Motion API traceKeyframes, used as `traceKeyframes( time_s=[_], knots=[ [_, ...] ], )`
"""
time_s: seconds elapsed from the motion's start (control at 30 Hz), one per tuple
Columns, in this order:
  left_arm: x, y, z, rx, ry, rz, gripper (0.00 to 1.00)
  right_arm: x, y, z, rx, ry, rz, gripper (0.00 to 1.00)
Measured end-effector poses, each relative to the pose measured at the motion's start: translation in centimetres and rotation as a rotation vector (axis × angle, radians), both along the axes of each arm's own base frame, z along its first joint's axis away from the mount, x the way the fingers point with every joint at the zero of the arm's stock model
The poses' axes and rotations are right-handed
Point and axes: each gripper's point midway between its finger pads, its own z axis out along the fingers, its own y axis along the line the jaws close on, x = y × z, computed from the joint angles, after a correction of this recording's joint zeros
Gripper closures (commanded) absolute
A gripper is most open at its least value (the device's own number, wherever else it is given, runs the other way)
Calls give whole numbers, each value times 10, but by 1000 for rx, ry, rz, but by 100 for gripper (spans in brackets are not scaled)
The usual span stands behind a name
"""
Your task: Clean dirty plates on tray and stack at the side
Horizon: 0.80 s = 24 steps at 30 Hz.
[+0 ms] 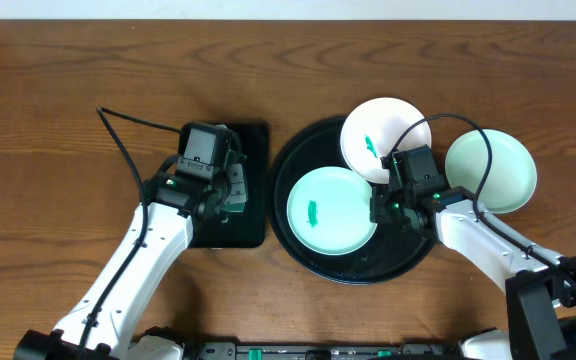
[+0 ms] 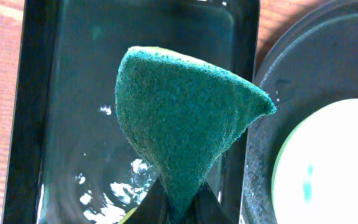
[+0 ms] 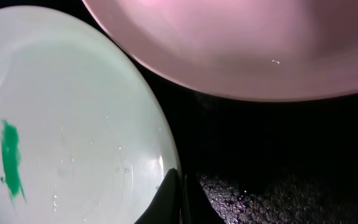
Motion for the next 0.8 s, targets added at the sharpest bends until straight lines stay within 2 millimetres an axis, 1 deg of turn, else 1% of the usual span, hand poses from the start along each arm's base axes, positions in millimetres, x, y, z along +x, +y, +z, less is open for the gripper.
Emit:
traceKeyframes(
  time_s=[0.1, 0.17, 0.3, 0.37, 0.43, 0.53, 0.6, 0.63, 0.7, 0.8],
  knots=[
    [-5, 2, 2, 13, 30, 1, 93, -1, 0, 0, 2, 6, -3, 99],
    [-3, 4, 12, 27, 28, 7, 93, -2, 0, 0, 4, 9, -5, 99],
    [10, 8, 39, 58, -9, 20, 93, -2, 0, -1, 5, 12, -6, 99],
    [18, 7, 45, 68, -20, 23, 93, -2, 0, -1, 6, 14, -7, 99],
    [26, 4, 43, 67, -24, 21, 93, -2, 0, -1, 6, 14, -7, 99],
    [31, -9, 34, 30, -7, -12, 93, -3, 0, -1, 6, 15, -7, 99],
    [33, -28, 29, -26, 2, -43, 93, -3, 0, -1, 6, 15, -7, 99],
    [32, -34, 29, -42, 2, -46, 93, -3, 0, -1, 6, 15, -7, 99],
    [31, -48, 30, -80, 1, -53, 93, -3, 0, -1, 6, 15, -7, 99],
    [22, -70, 29, -118, 20, -76, 93, -3, 0, -1, 6, 15, -7, 99]
  ],
)
